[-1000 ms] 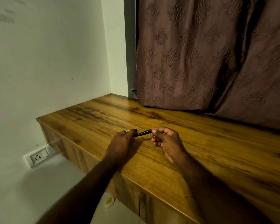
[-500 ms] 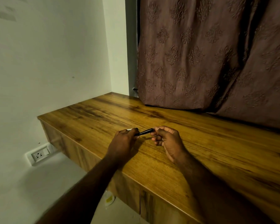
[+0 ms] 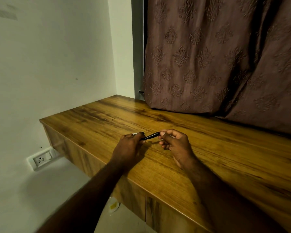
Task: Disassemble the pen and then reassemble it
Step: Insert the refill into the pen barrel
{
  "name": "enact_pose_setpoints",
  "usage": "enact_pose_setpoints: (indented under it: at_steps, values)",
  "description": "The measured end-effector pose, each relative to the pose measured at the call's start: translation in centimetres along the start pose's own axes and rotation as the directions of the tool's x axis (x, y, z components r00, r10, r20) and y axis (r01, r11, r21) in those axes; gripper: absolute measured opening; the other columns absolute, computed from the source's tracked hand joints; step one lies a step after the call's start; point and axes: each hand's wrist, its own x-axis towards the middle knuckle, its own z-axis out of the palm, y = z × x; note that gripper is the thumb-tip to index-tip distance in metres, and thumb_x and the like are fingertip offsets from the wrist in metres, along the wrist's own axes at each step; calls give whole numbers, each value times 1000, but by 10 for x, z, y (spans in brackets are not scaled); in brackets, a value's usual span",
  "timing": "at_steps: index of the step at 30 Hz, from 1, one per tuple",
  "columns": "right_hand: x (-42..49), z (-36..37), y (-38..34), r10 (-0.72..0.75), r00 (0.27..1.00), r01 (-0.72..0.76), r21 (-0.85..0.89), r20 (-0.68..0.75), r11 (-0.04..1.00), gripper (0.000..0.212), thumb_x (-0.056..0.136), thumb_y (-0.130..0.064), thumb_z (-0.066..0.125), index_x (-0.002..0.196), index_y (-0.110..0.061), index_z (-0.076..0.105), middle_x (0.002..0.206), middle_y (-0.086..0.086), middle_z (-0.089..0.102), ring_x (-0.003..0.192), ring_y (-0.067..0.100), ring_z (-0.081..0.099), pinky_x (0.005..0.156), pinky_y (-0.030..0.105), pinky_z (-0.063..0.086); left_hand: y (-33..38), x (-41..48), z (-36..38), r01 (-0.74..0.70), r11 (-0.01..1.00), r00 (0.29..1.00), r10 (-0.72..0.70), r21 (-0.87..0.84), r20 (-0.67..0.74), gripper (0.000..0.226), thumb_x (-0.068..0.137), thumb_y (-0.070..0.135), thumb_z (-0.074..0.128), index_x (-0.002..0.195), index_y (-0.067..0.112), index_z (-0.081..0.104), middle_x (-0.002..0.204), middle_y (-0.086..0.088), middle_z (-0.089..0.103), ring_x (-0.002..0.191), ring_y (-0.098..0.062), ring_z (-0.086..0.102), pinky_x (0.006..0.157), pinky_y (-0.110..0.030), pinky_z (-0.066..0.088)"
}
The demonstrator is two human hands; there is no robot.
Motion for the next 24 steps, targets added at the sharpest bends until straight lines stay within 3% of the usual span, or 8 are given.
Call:
enact_pose_setpoints:
  at_steps: [6,10,14,18,21,24]
  values:
    - [-1,3,0,-17,1000,19,-91,25,996,19,94,-1,49,103,-5,66,79,10,69,58,15,58,55,27,45,-2,0,3,14,1000,1000,-15,-8,-4,63,92,60,21,109,13,59,83,-8,68,75,-25,60,70,-35,44]
    - [-1,5,2,-42,998,49,-214,35,976,25,94,3,44,106,-6,64,82,9,68,58,14,56,55,25,44,-6,0,6,24,1000,1000,-24,16,2,43,90,44,35,111,15,58,85,-7,68,77,-25,61,72,-36,46]
    - [1,5,9,-116,993,118,-420,30,900,28,94,1,44,112,-5,64,84,5,68,58,10,57,55,21,46,-6,0,6,21,1000,1000,-21,15,-2,42,88,41,34,111,14,58,86,-7,68,78,-25,60,72,-36,44]
    - [1,5,12,-199,978,194,-600,59,776,28,92,-3,48,110,-11,67,91,4,70,72,16,62,67,32,51,-5,1,5,4,1000,1000,-4,22,-10,43,90,43,33,107,13,59,83,-7,68,75,-26,60,69,-35,42]
    - [1,6,14,-216,974,207,-640,65,740,27,92,-6,51,113,-11,67,102,8,72,82,21,68,73,35,56,-5,0,5,6,1000,1000,-6,14,-16,44,90,43,33,107,12,59,82,-7,67,74,-25,60,69,-33,40]
    - [0,4,12,-258,966,207,-648,17,733,26,91,-7,53,112,-14,68,101,2,71,82,14,67,70,30,55,-4,1,5,15,1000,1000,-15,10,-14,46,90,43,31,108,12,59,83,-7,67,75,-25,60,70,-31,38]
